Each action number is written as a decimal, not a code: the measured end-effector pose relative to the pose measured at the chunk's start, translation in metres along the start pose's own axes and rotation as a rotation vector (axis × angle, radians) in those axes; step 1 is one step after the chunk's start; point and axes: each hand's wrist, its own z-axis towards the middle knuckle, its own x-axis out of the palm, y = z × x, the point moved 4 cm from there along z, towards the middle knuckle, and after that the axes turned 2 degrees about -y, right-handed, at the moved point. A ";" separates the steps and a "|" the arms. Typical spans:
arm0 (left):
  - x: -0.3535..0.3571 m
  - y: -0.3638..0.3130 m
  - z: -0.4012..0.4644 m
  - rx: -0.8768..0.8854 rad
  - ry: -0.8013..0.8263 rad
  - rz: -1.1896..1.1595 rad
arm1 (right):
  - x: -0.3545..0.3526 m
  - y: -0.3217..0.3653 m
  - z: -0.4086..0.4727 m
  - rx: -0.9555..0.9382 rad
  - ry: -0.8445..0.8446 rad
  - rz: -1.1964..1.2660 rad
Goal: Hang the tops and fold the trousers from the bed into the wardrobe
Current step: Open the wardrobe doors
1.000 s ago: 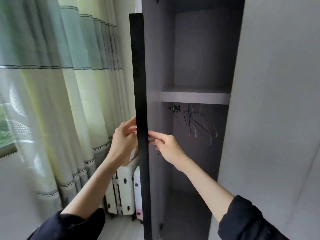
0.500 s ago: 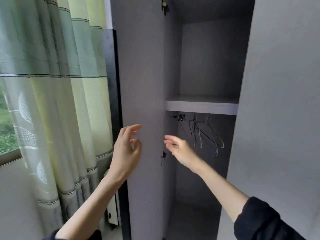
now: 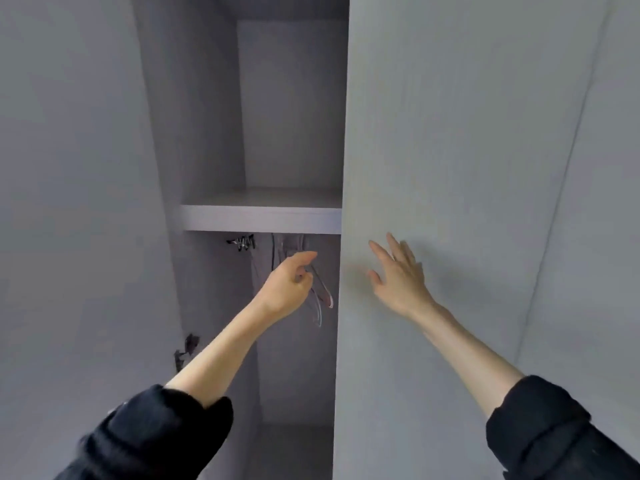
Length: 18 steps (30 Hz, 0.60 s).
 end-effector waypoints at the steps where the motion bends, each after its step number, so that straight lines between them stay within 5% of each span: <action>1: 0.010 -0.003 0.014 -0.013 0.016 -0.028 | -0.001 -0.011 0.006 0.003 0.024 -0.096; 4: 0.036 -0.011 0.061 -0.076 -0.009 -0.167 | -0.003 -0.042 0.026 -0.026 -0.007 -0.249; 18: 0.041 -0.031 0.101 -0.028 0.012 -0.436 | 0.004 -0.071 0.030 -0.051 0.024 -0.125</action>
